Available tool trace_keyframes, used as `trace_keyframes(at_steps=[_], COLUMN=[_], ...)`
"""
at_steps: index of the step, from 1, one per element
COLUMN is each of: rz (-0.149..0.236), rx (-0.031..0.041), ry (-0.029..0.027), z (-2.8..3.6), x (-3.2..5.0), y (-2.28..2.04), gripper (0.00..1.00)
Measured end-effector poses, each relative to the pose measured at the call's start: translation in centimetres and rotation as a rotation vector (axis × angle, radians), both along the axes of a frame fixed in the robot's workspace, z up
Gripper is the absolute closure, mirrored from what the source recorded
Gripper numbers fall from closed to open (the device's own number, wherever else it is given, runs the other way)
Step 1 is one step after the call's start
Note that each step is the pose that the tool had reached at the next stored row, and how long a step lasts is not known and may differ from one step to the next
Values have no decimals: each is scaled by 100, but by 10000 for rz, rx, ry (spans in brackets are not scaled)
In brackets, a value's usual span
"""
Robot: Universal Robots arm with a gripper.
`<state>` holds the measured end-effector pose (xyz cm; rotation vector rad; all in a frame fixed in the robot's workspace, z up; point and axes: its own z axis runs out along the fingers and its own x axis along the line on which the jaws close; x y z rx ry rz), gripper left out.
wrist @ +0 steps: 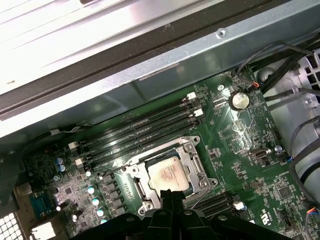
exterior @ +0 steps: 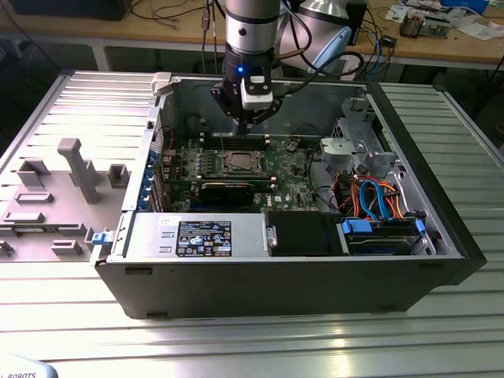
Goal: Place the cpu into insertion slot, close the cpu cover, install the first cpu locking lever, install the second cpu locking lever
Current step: 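Install the first cpu locking lever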
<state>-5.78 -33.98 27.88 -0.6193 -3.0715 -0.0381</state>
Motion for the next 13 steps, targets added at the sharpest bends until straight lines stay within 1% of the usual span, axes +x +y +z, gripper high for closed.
trace_keyframes(at_steps=[13], rz=[-1], rx=[0], ry=[-21], z=[0], x=[-1], y=[0], gripper=[89])
